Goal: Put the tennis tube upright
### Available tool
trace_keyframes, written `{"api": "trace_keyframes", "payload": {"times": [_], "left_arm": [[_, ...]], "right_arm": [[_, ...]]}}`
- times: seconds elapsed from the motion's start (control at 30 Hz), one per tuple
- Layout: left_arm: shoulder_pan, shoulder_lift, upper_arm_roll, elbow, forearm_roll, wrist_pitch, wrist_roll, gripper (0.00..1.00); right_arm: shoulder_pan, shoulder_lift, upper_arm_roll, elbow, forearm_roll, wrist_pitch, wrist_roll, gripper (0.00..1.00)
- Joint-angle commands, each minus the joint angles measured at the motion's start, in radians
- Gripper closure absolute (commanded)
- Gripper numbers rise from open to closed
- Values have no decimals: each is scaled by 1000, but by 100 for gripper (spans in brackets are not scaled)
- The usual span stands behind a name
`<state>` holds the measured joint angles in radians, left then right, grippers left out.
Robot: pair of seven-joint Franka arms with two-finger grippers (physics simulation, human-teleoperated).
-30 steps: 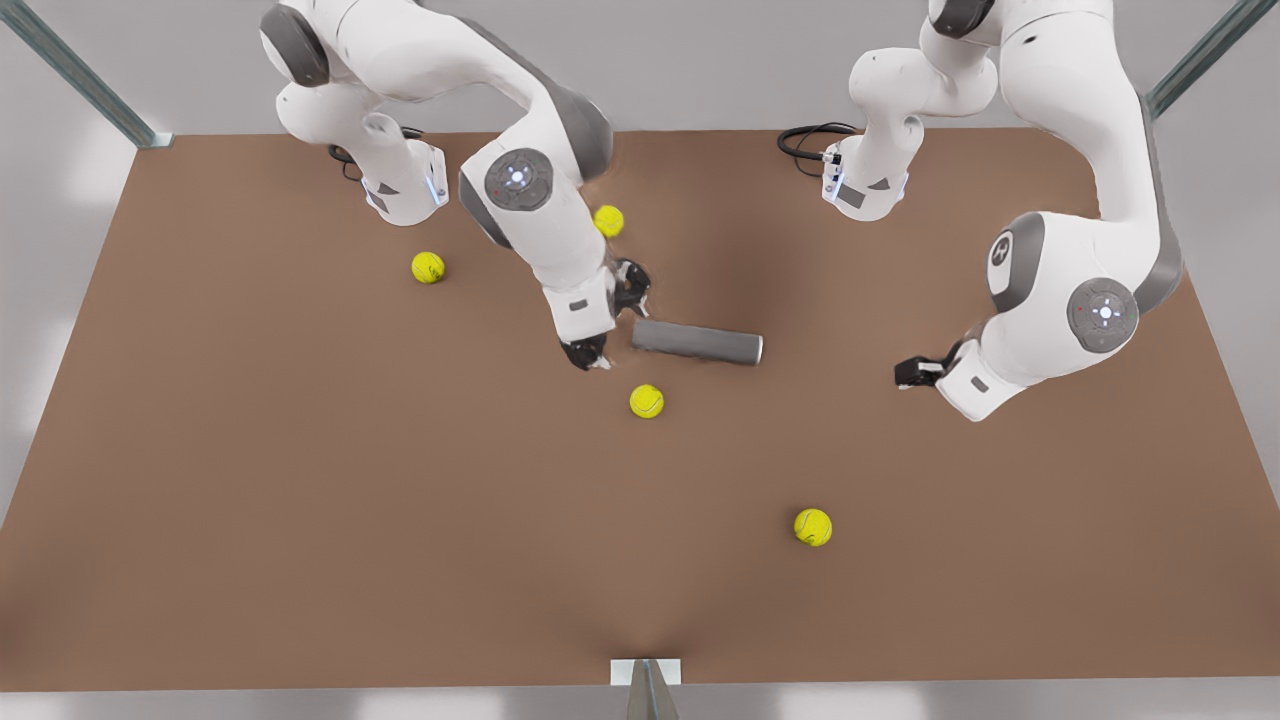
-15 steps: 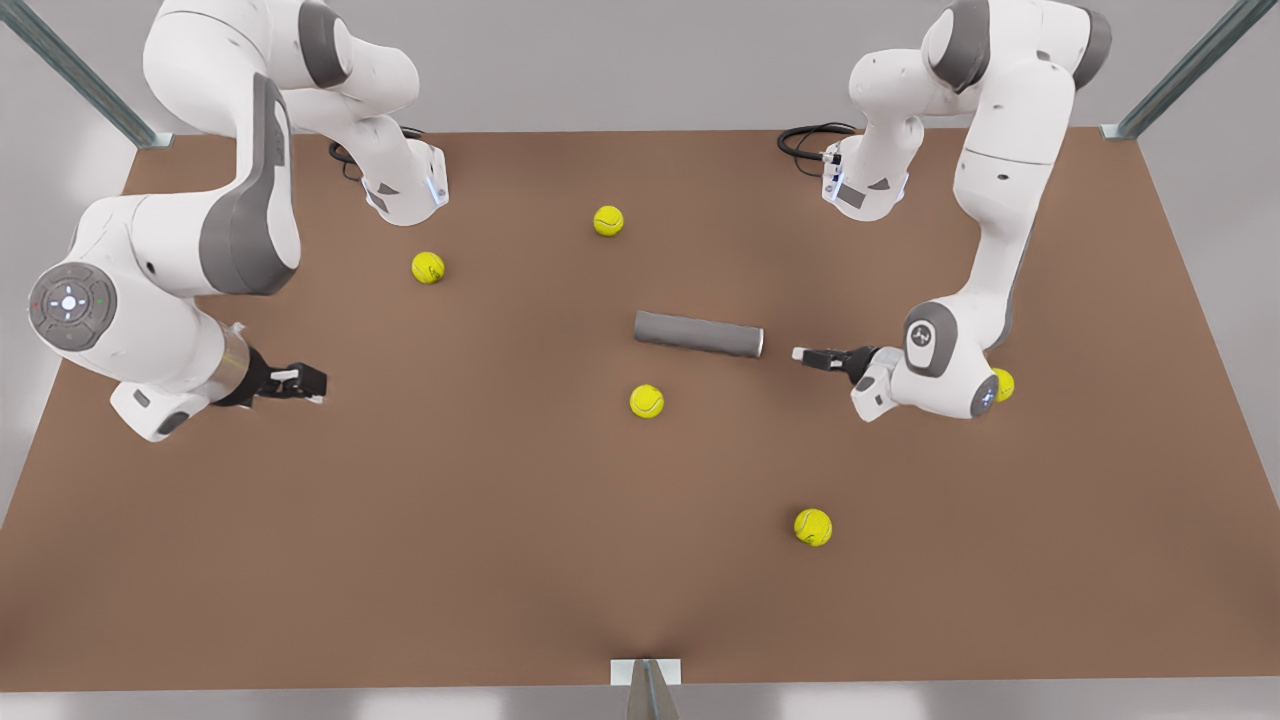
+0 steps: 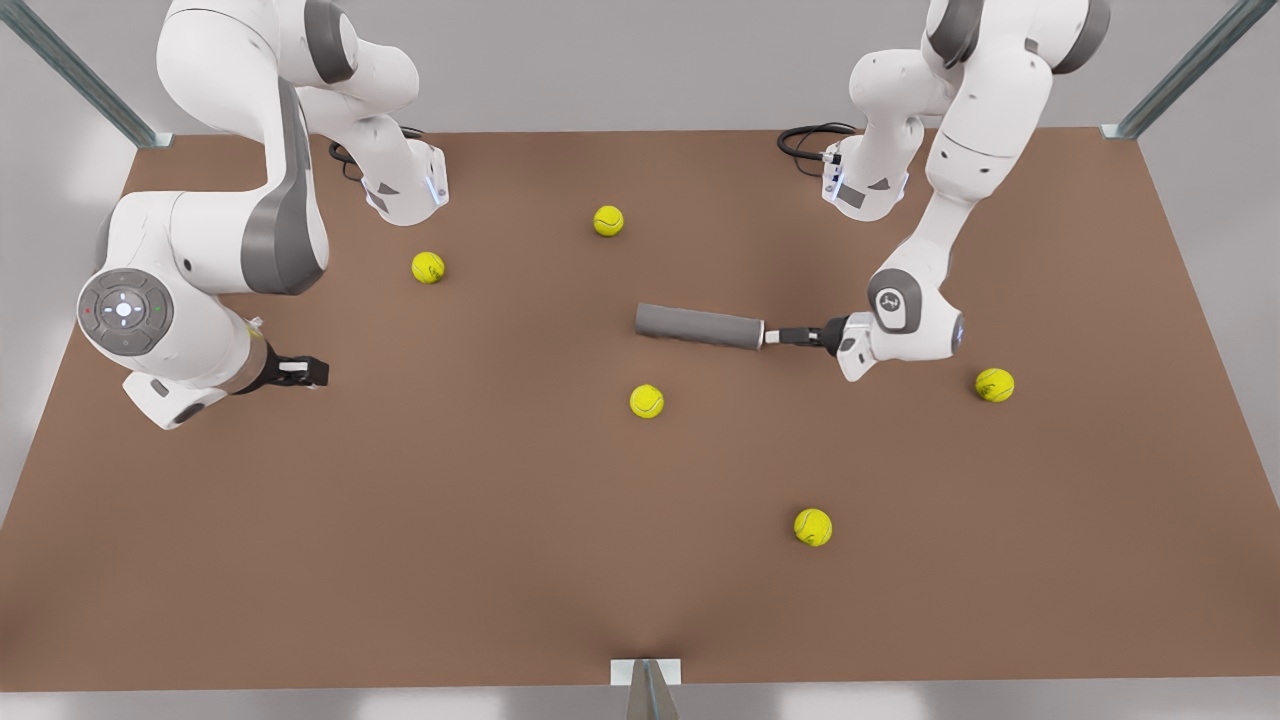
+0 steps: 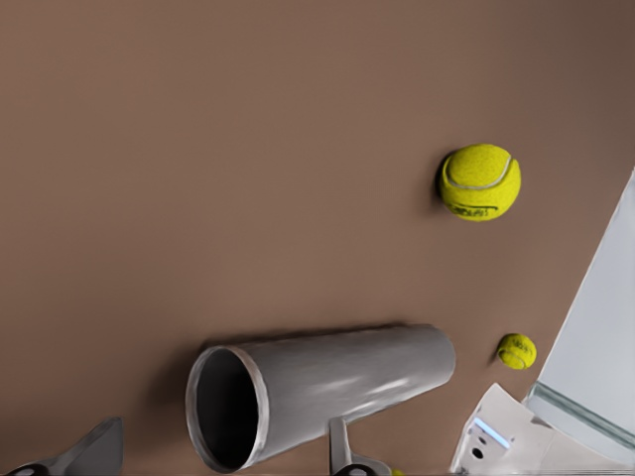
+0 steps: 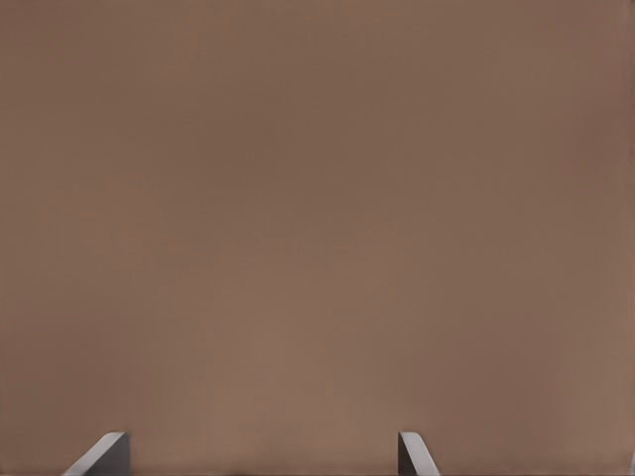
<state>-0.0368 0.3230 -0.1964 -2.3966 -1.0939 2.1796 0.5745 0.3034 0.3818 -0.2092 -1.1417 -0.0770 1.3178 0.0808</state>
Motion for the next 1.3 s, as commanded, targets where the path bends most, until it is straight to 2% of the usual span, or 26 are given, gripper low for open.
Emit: {"api": "trace_keyframes", "payload": {"times": [0.0, 0.27, 0.33, 0.8, 0.83, 0.9, 1.07, 1.13, 1.27], "left_arm": [[0, 4, -18, 1, -15, 0, 286, 0], [2, 25, -64, 5, -43, -20, 327, 0], [0, 42, -93, 7, -109, -12, 340, 0], [-17, 82, -115, 5, -116, -24, 337, 0], [-17, 82, -115, 5, -116, -24, 337, 3], [-18, 82, -115, 5, -116, -26, 334, 18], [-25, 82, -115, 8, -115, -26, 323, 31], [-25, 82, -115, 10, -115, -27, 323, 43], [-25, 82, -115, 14, -115, -32, 309, 51]], "right_arm": [[0, -1, 1, 0, -1, -8, 60, 0], [0, -1, -1, 0, -1, -8, 59, 0], [0, -1, -1, 0, -1, -8, 59, 0], [0, -1, 2, 2, 22, -9, 59, 0], [5, -1, 4, 2, 22, -9, 57, 0], [7, -1, 4, 0, 26, -9, 59, 0], [17, -1, 8, 11, 22, 0, 65, 0], [17, -1, 5, 16, 20, 0, 66, 0], [20, -1, 7, 16, 22, 1, 65, 0]]}}
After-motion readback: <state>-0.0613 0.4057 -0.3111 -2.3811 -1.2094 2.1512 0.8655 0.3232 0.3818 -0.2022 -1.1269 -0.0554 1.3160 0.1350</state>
